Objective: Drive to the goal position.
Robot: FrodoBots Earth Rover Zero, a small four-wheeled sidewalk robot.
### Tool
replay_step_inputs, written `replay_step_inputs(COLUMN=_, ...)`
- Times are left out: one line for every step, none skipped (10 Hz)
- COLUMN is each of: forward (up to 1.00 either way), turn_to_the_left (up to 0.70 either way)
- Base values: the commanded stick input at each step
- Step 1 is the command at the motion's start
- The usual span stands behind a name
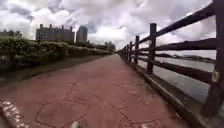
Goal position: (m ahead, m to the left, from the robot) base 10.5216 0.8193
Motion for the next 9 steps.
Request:
replay_step_inputs(forward=0.70, turn_to_the_left=0.00)
replay_step_inputs(forward=0.70, turn_to_the_left=0.00)
replay_step_inputs(forward=0.70, turn_to_the_left=0.00)
replay_step_inputs(forward=0.70, turn_to_the_left=0.00)
replay_step_inputs(forward=0.70, turn_to_the_left=0.00)
replay_step_inputs(forward=0.70, turn_to_the_left=0.00)
replay_step_inputs(forward=0.70, turn_to_the_left=0.00)
replay_step_inputs(forward=0.70, turn_to_the_left=0.00)
replay_step_inputs(forward=0.70, turn_to_the_left=0.00)
